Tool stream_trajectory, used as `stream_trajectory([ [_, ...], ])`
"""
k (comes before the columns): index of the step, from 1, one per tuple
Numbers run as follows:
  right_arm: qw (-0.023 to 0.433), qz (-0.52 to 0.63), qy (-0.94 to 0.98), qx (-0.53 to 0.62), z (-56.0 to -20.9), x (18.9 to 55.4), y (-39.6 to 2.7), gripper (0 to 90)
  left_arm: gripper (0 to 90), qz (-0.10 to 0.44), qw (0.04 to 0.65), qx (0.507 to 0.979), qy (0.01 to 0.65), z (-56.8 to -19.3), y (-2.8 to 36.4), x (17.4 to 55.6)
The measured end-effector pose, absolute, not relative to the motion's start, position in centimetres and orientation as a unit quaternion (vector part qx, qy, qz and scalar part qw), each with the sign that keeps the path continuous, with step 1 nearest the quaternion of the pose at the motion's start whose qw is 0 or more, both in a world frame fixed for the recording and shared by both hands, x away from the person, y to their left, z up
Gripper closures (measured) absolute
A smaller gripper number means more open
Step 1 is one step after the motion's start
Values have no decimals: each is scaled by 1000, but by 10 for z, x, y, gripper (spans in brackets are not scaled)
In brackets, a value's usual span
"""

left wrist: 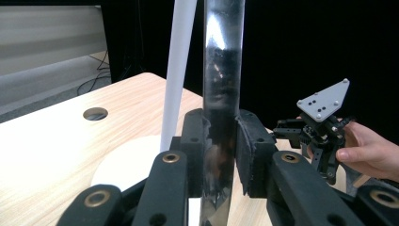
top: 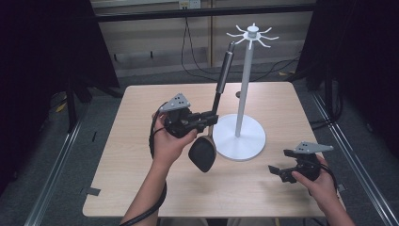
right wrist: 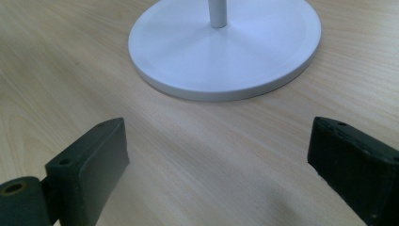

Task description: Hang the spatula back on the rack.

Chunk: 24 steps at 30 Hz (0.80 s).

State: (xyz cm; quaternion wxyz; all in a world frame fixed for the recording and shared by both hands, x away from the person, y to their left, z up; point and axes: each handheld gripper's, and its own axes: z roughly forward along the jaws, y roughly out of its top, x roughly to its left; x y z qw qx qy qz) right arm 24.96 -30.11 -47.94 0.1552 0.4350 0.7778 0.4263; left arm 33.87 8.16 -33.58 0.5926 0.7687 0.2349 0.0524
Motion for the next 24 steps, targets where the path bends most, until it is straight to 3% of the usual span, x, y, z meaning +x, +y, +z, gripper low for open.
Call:
stream_trajectory([
  [24, 154, 425, 779, 434, -479, 250, -300, 49, 751, 56, 597, 766, 230, -344, 67, 349],
])
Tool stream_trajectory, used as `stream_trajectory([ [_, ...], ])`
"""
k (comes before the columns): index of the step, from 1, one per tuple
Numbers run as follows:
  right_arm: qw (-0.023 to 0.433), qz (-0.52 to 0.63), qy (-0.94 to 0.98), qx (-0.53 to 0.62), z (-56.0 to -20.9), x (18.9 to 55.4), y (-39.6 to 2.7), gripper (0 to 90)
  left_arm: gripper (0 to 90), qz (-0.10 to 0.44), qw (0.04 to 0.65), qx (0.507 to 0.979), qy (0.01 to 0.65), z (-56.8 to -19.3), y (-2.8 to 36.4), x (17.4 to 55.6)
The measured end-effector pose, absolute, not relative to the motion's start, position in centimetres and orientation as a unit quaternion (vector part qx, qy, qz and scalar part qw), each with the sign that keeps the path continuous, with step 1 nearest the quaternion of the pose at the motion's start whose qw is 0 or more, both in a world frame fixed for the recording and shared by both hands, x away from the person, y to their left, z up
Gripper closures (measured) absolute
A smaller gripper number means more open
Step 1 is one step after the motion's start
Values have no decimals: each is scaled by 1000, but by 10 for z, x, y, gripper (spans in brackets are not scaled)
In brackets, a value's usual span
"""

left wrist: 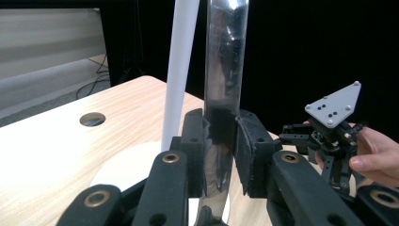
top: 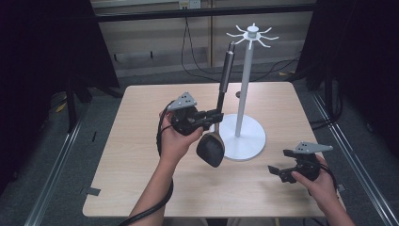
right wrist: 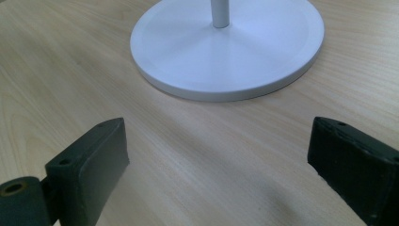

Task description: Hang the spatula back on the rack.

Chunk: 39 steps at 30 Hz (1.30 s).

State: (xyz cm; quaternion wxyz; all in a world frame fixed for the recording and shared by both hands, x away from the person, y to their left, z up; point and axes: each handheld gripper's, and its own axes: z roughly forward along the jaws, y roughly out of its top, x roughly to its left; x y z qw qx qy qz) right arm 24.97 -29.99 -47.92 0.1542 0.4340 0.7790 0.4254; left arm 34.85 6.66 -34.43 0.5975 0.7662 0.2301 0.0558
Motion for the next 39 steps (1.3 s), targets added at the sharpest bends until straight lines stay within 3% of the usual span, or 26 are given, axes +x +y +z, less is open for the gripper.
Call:
stream_trajectory([
  [39, 152, 429, 778, 433, -479, 251, -301, 48, 726, 50, 623, 745, 231, -350, 51, 360],
])
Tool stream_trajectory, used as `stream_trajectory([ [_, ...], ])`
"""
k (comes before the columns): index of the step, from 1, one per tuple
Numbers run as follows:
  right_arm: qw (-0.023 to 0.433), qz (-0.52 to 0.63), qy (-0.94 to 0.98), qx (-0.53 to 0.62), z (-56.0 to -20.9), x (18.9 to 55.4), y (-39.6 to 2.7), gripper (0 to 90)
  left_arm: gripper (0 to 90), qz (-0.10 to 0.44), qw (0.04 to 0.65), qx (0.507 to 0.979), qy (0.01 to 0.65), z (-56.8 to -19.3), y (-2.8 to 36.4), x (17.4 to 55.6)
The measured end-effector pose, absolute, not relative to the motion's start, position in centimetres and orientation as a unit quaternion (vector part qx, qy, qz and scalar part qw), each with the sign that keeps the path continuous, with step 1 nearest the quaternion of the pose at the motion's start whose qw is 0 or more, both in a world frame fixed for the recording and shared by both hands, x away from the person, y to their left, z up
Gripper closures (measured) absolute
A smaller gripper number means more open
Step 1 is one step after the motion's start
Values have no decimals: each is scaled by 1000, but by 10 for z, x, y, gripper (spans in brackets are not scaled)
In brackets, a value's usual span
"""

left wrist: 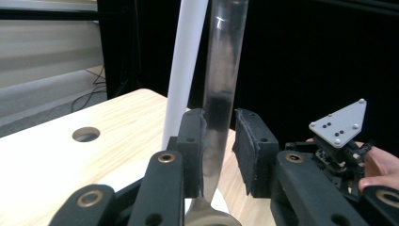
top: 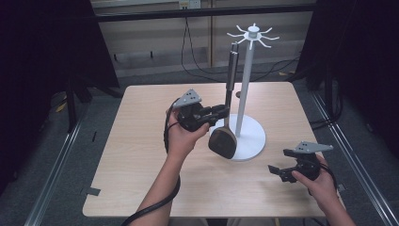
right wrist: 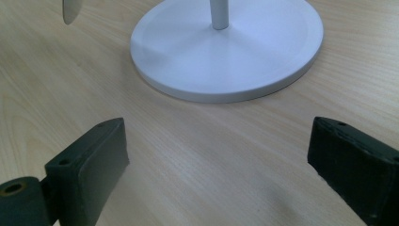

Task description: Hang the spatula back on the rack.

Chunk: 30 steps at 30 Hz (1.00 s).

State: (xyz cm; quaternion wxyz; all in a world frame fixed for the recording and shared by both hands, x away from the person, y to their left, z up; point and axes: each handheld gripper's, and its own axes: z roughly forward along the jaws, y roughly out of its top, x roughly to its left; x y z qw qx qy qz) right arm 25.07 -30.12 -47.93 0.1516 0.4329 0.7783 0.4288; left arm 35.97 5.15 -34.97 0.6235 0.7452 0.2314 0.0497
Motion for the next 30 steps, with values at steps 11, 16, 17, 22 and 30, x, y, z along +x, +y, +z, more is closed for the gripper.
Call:
stream_trajectory([
  [11, 152, 429, 779, 432, -479, 251, -301, 48, 705, 60, 612, 755, 228, -351, 51, 359],
  [16, 152, 429, 779, 432, -479, 251, -301, 48, 699, 63, 611, 755, 228, -352, 51, 358],
  [17, 152, 429, 779, 431, -479, 251, -301, 48, 697, 63, 611, 755, 229, -352, 52, 358],
  [22, 154, 429, 777, 433, -479, 250, -301, 48, 695, 66, 607, 758, 227, -352, 56, 354],
  [30, 153, 429, 779, 431, -479, 250, -301, 48, 651, 75, 591, 769, 232, -357, 70, 347],
])
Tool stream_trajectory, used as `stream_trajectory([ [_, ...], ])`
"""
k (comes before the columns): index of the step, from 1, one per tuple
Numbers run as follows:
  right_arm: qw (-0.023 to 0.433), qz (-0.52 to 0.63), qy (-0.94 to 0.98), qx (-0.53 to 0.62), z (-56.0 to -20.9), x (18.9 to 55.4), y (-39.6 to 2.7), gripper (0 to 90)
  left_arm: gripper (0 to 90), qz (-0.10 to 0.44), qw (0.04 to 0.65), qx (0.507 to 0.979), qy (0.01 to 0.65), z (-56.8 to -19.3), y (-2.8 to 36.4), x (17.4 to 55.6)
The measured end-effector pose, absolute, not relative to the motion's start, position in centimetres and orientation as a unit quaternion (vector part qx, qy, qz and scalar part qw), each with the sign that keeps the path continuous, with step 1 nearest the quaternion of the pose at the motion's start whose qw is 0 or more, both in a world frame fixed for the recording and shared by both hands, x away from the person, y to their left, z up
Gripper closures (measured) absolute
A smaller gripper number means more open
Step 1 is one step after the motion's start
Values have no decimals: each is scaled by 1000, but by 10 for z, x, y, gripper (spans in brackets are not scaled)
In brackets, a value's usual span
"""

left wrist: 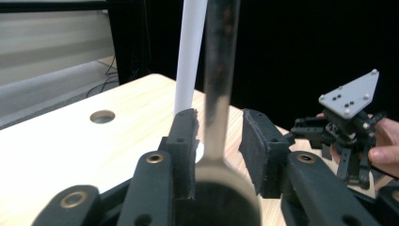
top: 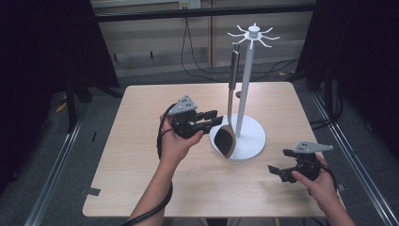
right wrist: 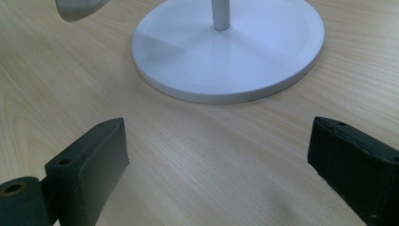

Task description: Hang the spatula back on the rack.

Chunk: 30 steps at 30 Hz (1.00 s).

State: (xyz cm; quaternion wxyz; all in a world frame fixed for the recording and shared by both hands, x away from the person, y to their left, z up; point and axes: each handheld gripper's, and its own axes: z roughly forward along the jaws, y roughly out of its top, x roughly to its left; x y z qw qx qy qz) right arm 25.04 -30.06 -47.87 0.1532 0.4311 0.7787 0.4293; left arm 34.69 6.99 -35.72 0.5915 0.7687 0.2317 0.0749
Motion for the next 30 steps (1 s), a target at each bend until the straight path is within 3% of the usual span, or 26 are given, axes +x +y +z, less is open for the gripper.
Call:
stream_trajectory([
  [13, 156, 427, 779, 431, -478, 249, -298, 48, 440, 105, 580, 772, 237, -372, 87, 341],
  [14, 152, 426, 780, 431, -478, 249, -297, 48, 379, 109, 579, 772, 241, -374, 89, 341],
  [19, 154, 426, 781, 431, -479, 249, -297, 49, 289, 118, 568, 777, 247, -379, 95, 340],
  [30, 152, 426, 781, 430, -479, 249, -298, 49, 243, 119, 563, 776, 258, -392, 103, 334],
])
